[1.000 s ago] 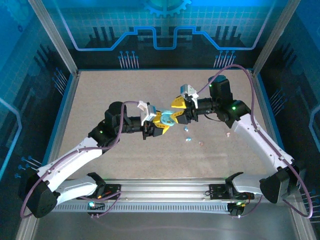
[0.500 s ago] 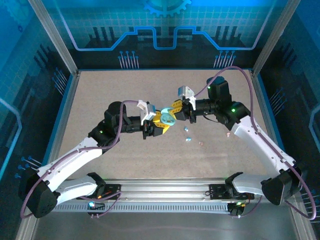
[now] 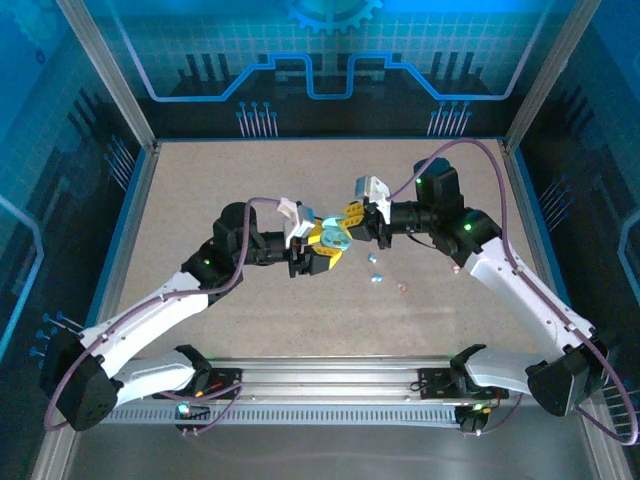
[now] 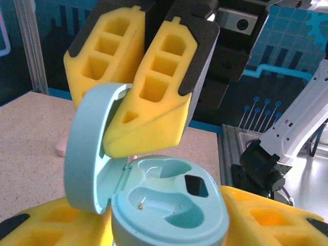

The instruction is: Insert wireless bluetooth earbuds into charging case

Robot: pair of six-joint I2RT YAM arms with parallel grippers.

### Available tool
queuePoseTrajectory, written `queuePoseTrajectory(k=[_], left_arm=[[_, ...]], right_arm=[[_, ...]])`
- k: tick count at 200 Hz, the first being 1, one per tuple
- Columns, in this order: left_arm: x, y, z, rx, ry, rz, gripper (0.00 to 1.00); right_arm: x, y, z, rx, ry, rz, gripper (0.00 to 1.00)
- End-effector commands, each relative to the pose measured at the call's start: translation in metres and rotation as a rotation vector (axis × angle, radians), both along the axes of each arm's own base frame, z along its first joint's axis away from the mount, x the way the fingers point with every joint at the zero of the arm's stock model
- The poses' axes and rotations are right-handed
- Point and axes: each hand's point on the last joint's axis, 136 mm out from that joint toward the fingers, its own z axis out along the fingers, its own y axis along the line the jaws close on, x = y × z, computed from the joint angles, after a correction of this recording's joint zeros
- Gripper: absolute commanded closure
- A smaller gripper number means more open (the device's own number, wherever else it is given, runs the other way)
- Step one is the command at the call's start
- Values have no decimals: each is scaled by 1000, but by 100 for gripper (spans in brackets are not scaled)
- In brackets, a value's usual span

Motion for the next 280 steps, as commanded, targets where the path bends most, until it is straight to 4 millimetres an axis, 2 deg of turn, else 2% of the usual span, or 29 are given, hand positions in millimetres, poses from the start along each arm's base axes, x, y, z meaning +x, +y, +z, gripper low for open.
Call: queuePoseTrajectory(k=[1, 32, 92, 118, 132, 145, 173, 188, 199, 207, 217, 236, 245, 262, 280], left_arm=[[0, -2, 3, -11, -15, -3, 47], [0, -3, 4, -11, -22, -6, 48], [0, -2, 7, -13, -42, -5, 64], [-1, -1, 8, -19, -55, 2, 65], [0, 1, 8, -27, -59, 17, 65], [3, 4, 7, -35, -61, 46, 66], [10, 12, 2, -74, -55, 127, 67], [16, 17, -6, -92, -40, 177, 67], [18, 20, -10, -99, -37, 206, 67], [20, 23, -13, -103, -36, 227, 67], [22, 27, -13, -116, -43, 255, 67], [24, 33, -13, -134, -53, 291, 68], [23, 34, -12, -137, -58, 290, 67], [21, 34, -8, -142, -66, 286, 67], [20, 36, -6, -147, -68, 290, 67]], right_arm=[[-4, 2, 6, 16, -42, 8, 86], [-4, 3, 7, 18, -40, 11, 85], [-4, 2, 5, 13, -24, 10, 82], [1, -1, 7, 7, -13, -40, 70], [6, -6, 13, 20, 4, -79, 60], [11, -13, 21, 42, 35, -135, 54], [25, -42, 47, 146, 212, -337, 38], [34, -65, 48, 183, 337, -469, 37], [46, -87, 34, 194, 445, -619, 36], [54, -104, 15, 188, 536, -731, 39], [61, -123, -14, 158, 652, -845, 42], [65, -153, -82, 74, 912, -1026, 48], [63, -154, -111, 35, 1024, -1045, 51], [60, -142, -158, -66, 1160, -995, 54], [63, -137, -200, -212, 1203, -1015, 55]])
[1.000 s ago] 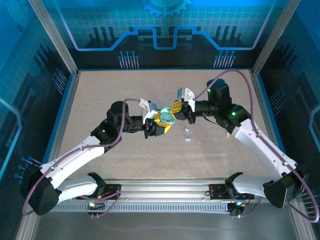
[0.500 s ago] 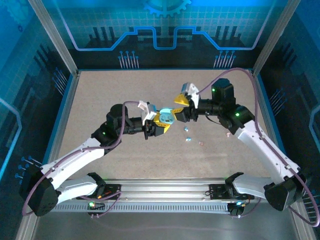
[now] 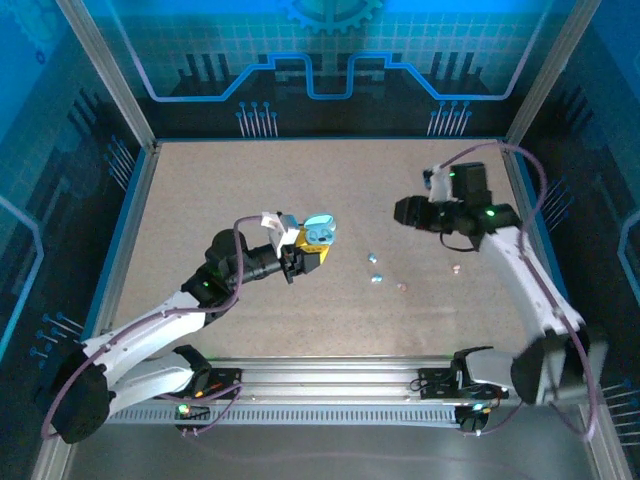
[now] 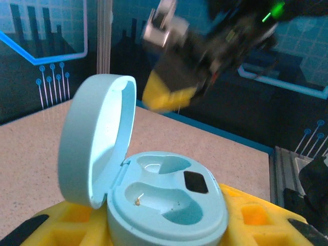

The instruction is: Insert wireless bluetooth earbuds into charging case

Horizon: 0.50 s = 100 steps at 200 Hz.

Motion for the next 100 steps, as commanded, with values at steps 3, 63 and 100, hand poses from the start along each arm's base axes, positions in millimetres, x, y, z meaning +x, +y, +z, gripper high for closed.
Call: queuePoseTrajectory(k=[3, 63, 100], left_arm=[[-2, 6, 23, -59, -62, 24, 67], [-7, 9, 29, -63, -72, 25, 67], [-7, 9, 27, -55, -67, 22, 67]], right_arm=[[-20, 4, -72, -96, 278, 8, 55], [3, 21, -140, -394, 455, 80, 57], [16, 27, -155, -492, 484, 89, 60]])
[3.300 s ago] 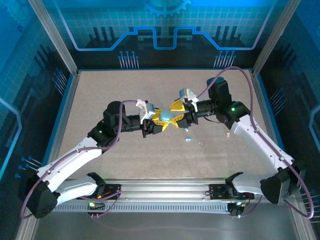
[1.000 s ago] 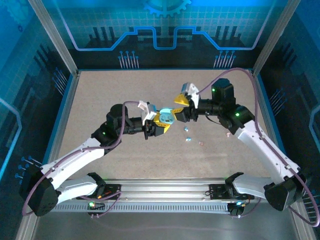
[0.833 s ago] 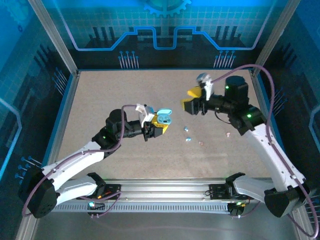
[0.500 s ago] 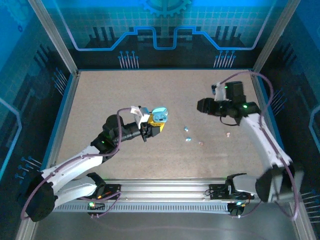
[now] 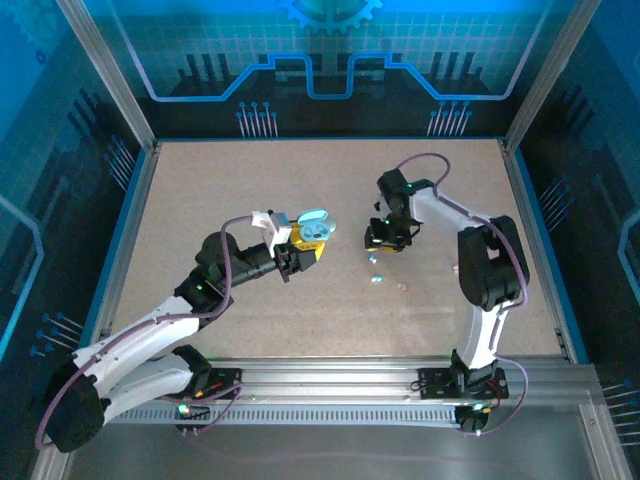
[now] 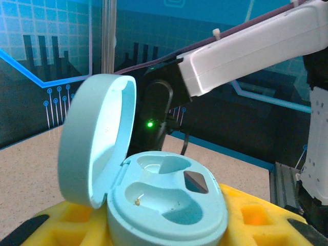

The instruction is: Insert wireless bluetooth earbuds into charging case

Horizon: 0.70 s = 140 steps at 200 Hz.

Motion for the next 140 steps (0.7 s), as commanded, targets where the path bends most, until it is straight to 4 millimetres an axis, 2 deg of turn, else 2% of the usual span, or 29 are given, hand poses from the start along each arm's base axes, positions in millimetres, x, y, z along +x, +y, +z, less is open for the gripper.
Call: queuePoseTrajectory(k=[1, 38, 83, 140], left_arm=[[-2, 1, 6, -11, -23, 6, 67], [-1, 1, 5, -7, -20, 4, 66], [-1, -1, 4, -4, -16, 0, 66], [0, -3, 3, -3, -9, -9, 66]], right_arm=[[-1, -8, -8, -115, 41, 15, 60], [5, 2, -15, -116, 64, 19, 62], [2, 7, -29, -122, 102, 35, 64], [-1, 9, -36, -132, 118, 50, 69]])
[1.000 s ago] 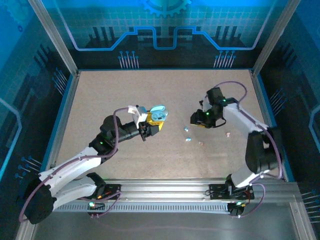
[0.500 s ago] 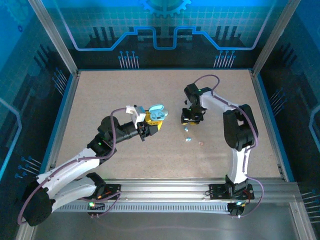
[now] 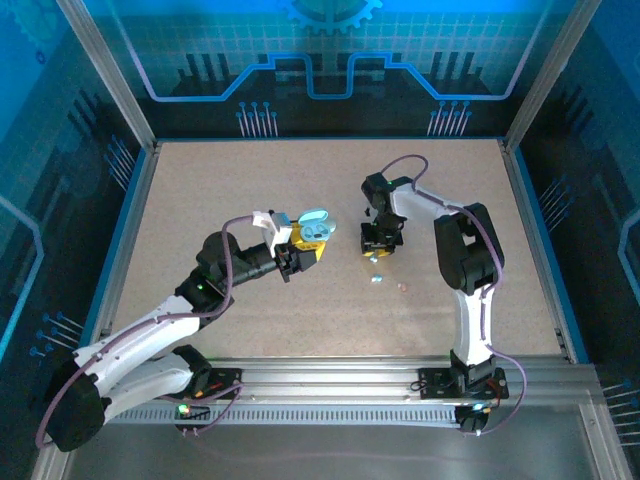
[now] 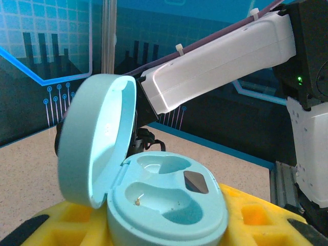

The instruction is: Insert wireless bluetooth earbuds into charging case

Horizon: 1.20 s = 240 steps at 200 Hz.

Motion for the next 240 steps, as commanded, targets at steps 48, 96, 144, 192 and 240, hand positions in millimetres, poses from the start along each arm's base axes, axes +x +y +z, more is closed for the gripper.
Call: queuePoseTrajectory(k=[48, 96, 144, 192, 240], left_arm=[[-1, -2, 6, -11, -11, -12, 66], [-1, -3, 7, -12, -8, -15, 66], [-1, -3, 6, -11, -5, -18, 66], [-1, -3, 5, -6, -4, -14, 66], [4, 6, 1, 20, -22, 48, 66]], right_arm=[[-4, 5, -5, -33, 29, 48, 71], [-5, 4, -9, -49, 40, 74, 75], [-8, 4, -7, -52, 49, 84, 79], [-10, 11, 16, 10, 10, 81, 81], [-19, 49, 94, 405, -104, 65, 81]])
